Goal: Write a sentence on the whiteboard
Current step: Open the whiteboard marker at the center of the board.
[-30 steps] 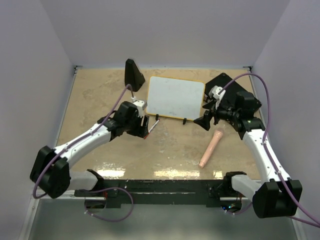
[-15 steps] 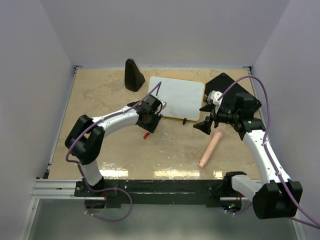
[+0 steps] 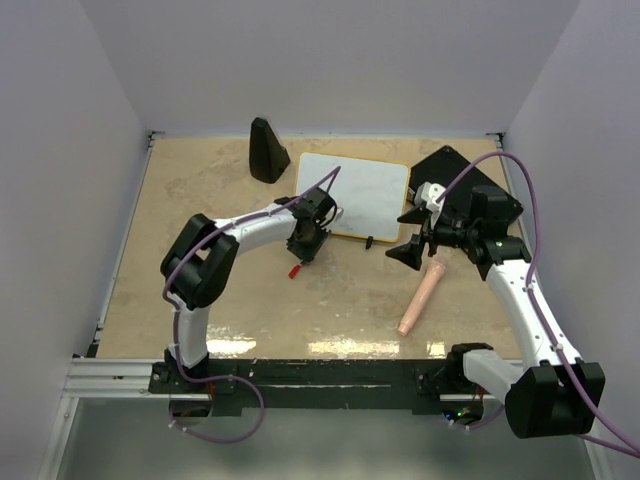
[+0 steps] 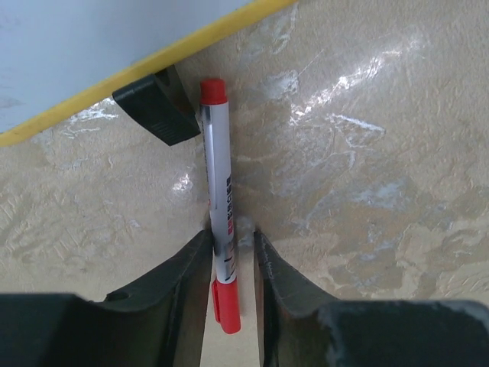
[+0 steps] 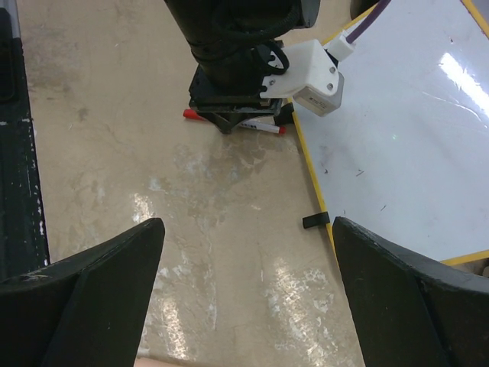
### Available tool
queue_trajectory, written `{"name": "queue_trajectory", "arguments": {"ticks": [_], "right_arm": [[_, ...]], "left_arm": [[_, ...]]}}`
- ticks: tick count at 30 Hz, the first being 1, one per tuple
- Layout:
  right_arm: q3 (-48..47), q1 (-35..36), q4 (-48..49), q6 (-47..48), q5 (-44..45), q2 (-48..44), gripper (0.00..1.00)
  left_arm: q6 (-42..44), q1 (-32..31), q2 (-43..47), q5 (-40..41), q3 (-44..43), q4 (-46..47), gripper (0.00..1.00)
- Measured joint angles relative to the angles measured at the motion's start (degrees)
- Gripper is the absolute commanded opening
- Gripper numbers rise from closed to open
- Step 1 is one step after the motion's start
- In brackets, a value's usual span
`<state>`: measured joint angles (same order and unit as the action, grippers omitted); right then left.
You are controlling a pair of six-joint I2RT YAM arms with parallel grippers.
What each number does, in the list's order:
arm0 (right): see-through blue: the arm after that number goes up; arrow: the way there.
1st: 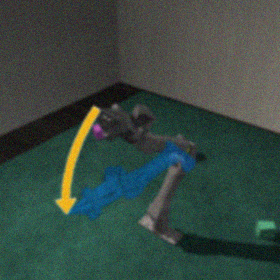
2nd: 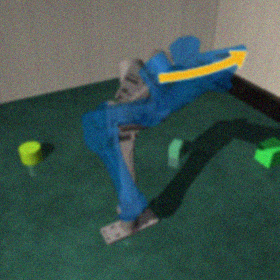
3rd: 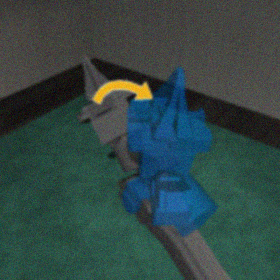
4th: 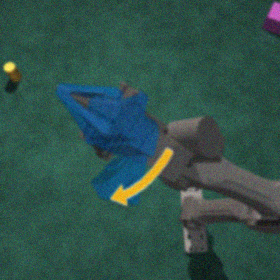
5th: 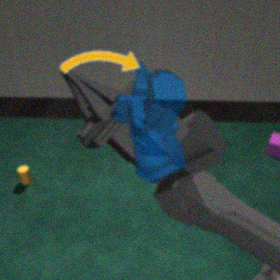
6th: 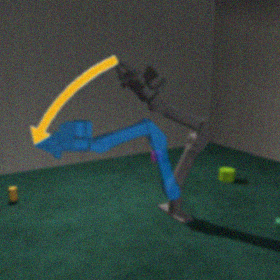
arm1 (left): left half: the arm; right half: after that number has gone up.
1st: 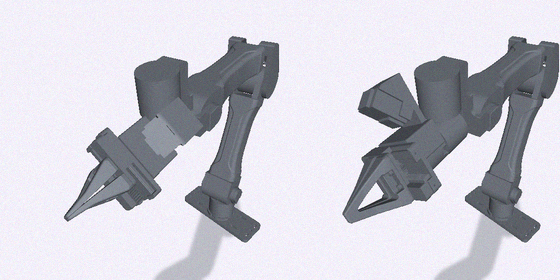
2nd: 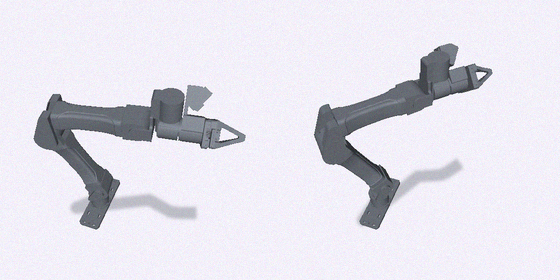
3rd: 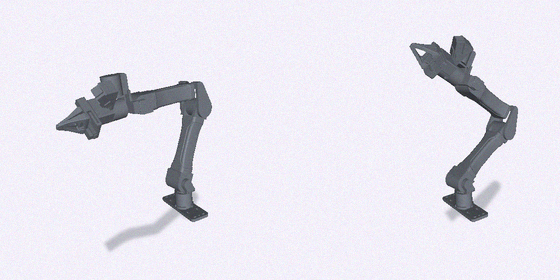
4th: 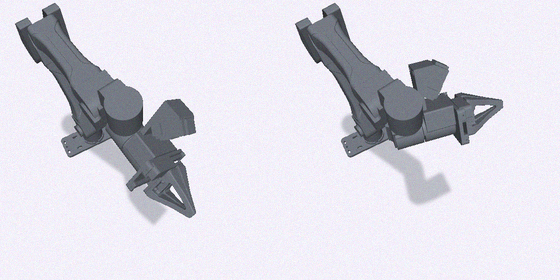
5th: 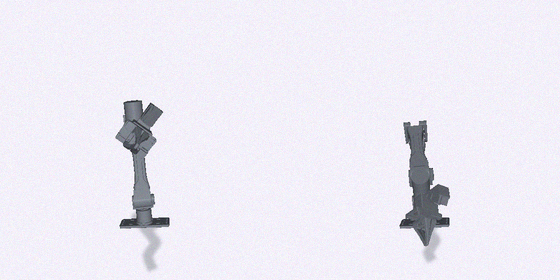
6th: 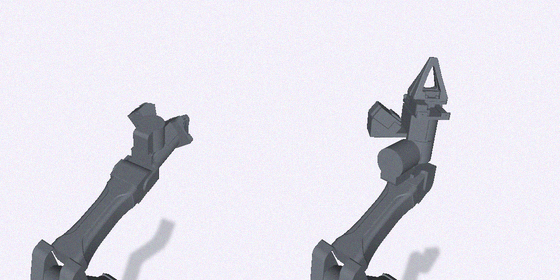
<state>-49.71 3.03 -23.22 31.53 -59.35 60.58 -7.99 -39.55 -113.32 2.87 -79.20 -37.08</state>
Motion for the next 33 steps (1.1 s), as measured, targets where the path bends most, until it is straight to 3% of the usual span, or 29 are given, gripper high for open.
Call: {"name": "queue_trajectory", "arguments": {"ticks": [9,15,23,29,33], "right_arm": [[0.0,0.0,-0.81,1.14,-1.03,0.0,0.97],[0.0,0.0,-2.82,2.6,-2.25,0.0,0.97],[0.0,0.0,-3.41,3.39,-5.38,0.61,0.98],[1.97,0.68,0.59,-1.7,-7.93,1.73,0.97],[5.66,3.56,9.68,-12.04,-8.15,2.08,0.95]], "left_arm": [[1.18,0.0,-0.61,-0.11,-0.72,-0.66,0.0],[1.81,0.07,1.36,-1.75,2.21,0.92,0.0],[1.18,0.04,14.16,-5.51,11.96,3.72,0.0],[-3.21,0.04,23.54,-9.92,15.06,13.92,0.0],[-9.77,0.04,26.95,-14.93,19.43,25.79,0.0]]}}
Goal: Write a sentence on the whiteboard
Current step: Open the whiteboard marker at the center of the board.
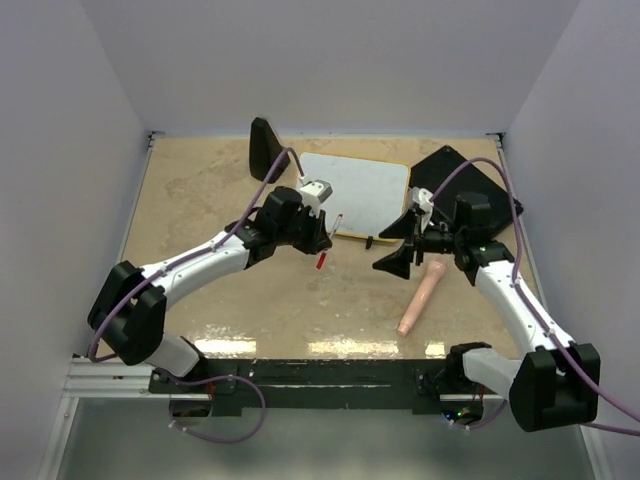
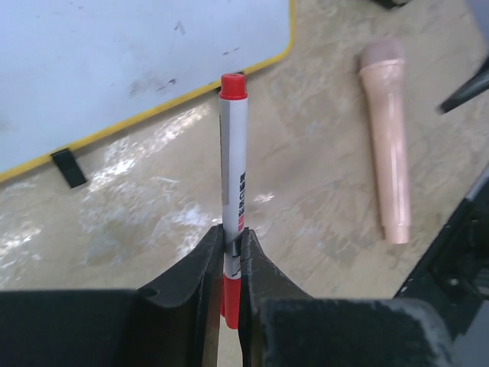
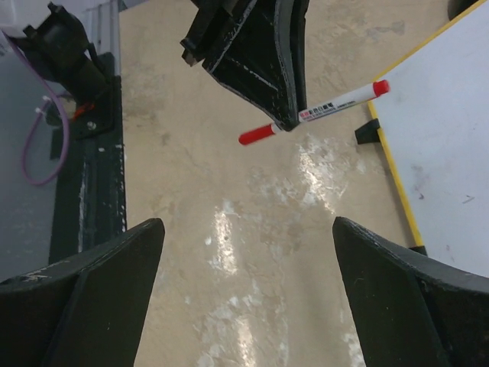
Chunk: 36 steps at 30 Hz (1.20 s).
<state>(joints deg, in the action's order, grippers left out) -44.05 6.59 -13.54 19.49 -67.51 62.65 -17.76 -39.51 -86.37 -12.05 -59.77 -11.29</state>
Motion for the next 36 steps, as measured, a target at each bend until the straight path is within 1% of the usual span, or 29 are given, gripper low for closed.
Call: {"name": "queue_trajectory", "arguments": {"ticks": [3,8,13,15,18,19,21,22,24,25,27,28,29,30,32,33,35,36], "right_arm": [[3.48,2.84,10.56,-12.24,1.79,1.33,0.95],[7.61,5.05,22.95,-29.9,8.55,1.79,0.97],[8.39,5.46,29.2,-39.01,15.96,1.84,0.95],[8.41,5.7,30.62,-40.92,17.59,2.34,0.92],[8.41,6.56,31.91,-42.58,19.23,4.22,0.84],[8.41,6.75,32.02,-42.97,19.69,4.9,0.8],[8.41,7.19,32.02,-43.58,20.09,5.88,0.75],[8.44,7.28,32.02,-43.8,20.09,6.14,0.69],[8.44,7.39,32.17,-44.19,20.06,6.4,0.63],[8.46,7.39,32.26,-44.37,20.09,6.4,0.53],[8.46,7.39,32.72,-44.74,20.0,6.4,0.44],[8.46,7.41,32.94,-45.03,19.89,6.4,0.37],[8.48,7.48,33.2,-45.27,19.8,6.4,0.34],[8.48,7.61,33.44,-45.48,19.74,6.4,0.27],[8.48,7.82,33.83,-45.64,19.32,6.4,0.21],[8.48,7.91,33.99,-45.7,18.97,6.4,0.14],[8.48,7.93,34.05,-45.68,18.67,6.4,0.08],[8.48,7.93,34.07,-45.59,18.43,6.4,0.03]], "left_arm": [[-7.39,0.0,1.49,-3.54,4.57,12.04,0.0],[-17.16,-0.37,1.68,-5.7,9.53,28.35,0.0],[-24.52,-1.64,0.59,-5.33,11.74,40.37,0.0],[-26.4,-2.47,-0.24,-4.83,11.78,43.47,0.0],[-28.37,-3.56,-1.2,-3.76,11.78,46.42,0.0],[-28.81,-3.85,-1.38,-3.5,11.78,47.06,0.0],[-29.73,-4.37,-1.7,-2.58,11.78,48.35,0.0],[-29.88,-4.57,-1.79,-2.16,11.78,48.7,0.0],[-30.27,-4.85,-1.88,-1.22,11.78,49.4,0.0],[-30.69,-4.92,-1.9,-0.92,11.78,49.83,0.0],[-31.15,-4.94,-1.92,-0.26,11.78,50.49,0.0],[-31.21,-4.94,-1.95,0.04,11.78,50.6,0.0],[-31.23,-4.94,-1.99,0.39,11.78,50.64,0.0],[-31.26,-4.96,-2.08,0.76,11.78,50.64,0.0],[-31.32,-5.03,-2.27,1.66,11.78,50.62,0.0],[-31.32,-5.09,-2.36,1.99,11.78,50.62,0.0],[-31.34,-5.18,-2.45,2.34,11.78,50.69,0.0],[-31.36,-5.2,-2.45,2.45,11.78,50.73,0.02]]}}
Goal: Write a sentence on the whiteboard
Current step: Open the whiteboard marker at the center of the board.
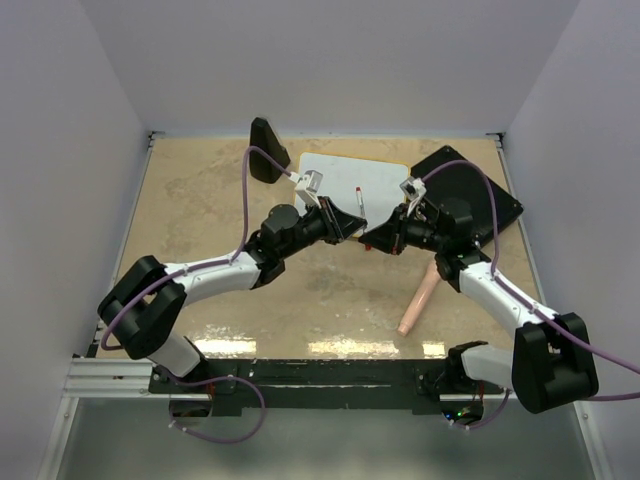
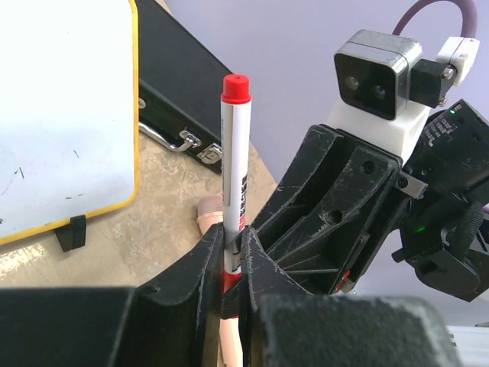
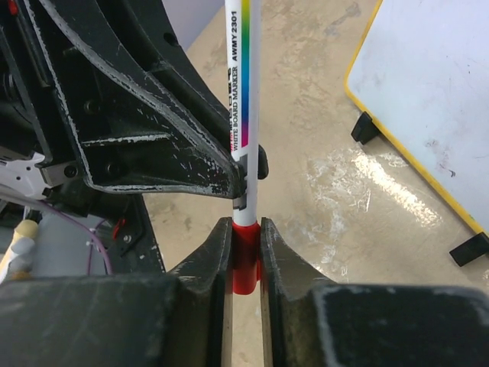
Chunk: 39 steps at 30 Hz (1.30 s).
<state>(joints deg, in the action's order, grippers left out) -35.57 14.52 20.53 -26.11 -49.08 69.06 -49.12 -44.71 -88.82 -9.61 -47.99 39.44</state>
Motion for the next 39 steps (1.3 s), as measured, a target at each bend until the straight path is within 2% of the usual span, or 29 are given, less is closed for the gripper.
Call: {"name": "queue_trajectory", "arguments": {"ticks": [1,3,4,7,10,13,16,21,26,30,39], "right_arm": [[0.0,-0.02,-0.02,0.13,-0.15,-0.02,0.02],[0.0,-0.02,-0.28,1.33,-0.39,-0.07,0.0],[-0.07,-0.02,-0.72,2.49,-0.44,-0.13,0.0],[-1.18,-0.02,-6.08,10.73,-0.28,-0.63,0.0],[-3.69,0.0,-13.55,22.49,-0.13,-1.79,0.0],[-6.49,-0.02,-20.59,33.81,-0.07,-3.96,0.0],[-8.15,0.0,-25.9,42.51,-0.07,-6.05,0.0],[-9.97,0.96,-34.67,56.46,0.79,-7.74,0.0],[-10.71,4.39,-40.85,66.97,2.12,-8.72,0.0],[-10.71,7.76,-44.22,73.75,3.67,-9.6,0.0],[-10.69,11.41,-46.4,78.77,6.64,-9.35,0.0]], "left_arm": [[0.0,0.0,-0.02,0.07,0.0,0.04,0.17],[0.11,0.0,-0.02,0.09,0.02,0.09,0.36],[0.17,-0.04,0.02,0.09,0.15,0.13,0.53],[0.94,-0.09,2.54,1.64,2.36,-0.79,0.73],[3.02,-0.02,9.49,3.8,5.01,-5.09,0.87],[5.81,0.35,18.27,5.14,6.01,-10.6,0.92],[8.66,1.73,26.34,4.11,6.14,-15.82,0.92],[11.32,8.79,33.05,-5.95,6.21,-25.22,0.9],[12.15,10.08,29.42,-15.89,3.96,-34.6,0.86],[12.2,10.03,24.74,-22.08,2.62,-37.53,0.84],[12.35,4.5,14.69,-25.9,-3.8,-40.0,0.74]]}}
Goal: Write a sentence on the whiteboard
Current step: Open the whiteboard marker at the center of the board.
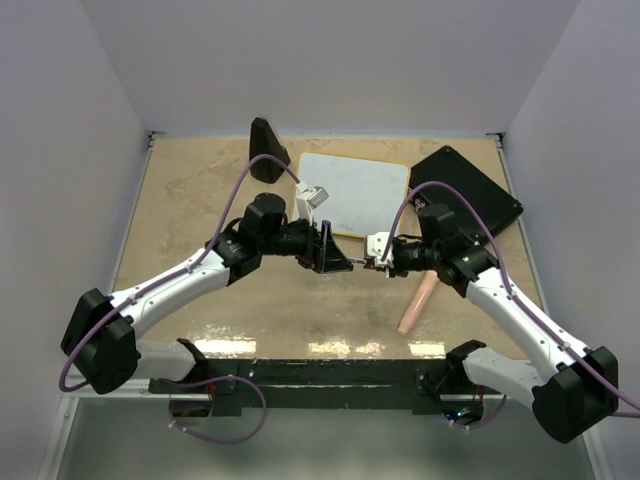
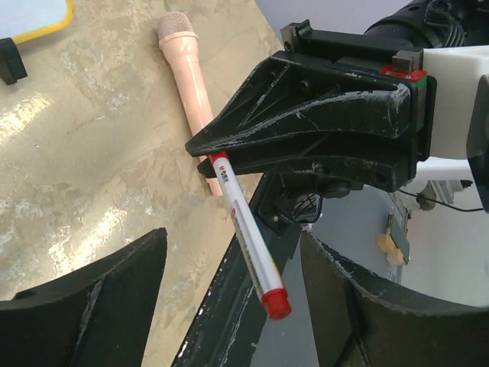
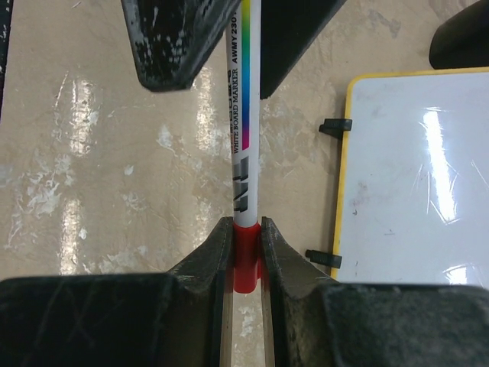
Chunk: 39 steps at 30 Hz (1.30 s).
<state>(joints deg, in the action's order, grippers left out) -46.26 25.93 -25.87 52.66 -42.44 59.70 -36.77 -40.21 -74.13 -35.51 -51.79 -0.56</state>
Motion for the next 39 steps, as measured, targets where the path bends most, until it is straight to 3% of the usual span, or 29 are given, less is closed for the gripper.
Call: {"name": "queue_trajectory", "arguments": {"ticks": [8,20,28,39], "right_arm": [[0.0,0.31,0.2,-0.13,1.49,0.04,0.0],[0.0,0.44,0.2,-0.76,2.73,2.05,0.0],[0.0,0.44,0.44,-1.92,3.08,2.19,0.0],[0.0,0.44,0.61,-2.49,2.89,2.56,0.0]], "left_arm": [[1.51,-1.25,-1.6,2.64,-3.3,-4.48,0.68],[4.07,-3.87,-7.37,9.42,-11.56,-11.34,0.46],[5.46,-4.59,-7.67,10.93,-11.82,-13.77,0.46],[5.99,-4.61,-7.69,10.75,-11.82,-13.62,0.27]]}}
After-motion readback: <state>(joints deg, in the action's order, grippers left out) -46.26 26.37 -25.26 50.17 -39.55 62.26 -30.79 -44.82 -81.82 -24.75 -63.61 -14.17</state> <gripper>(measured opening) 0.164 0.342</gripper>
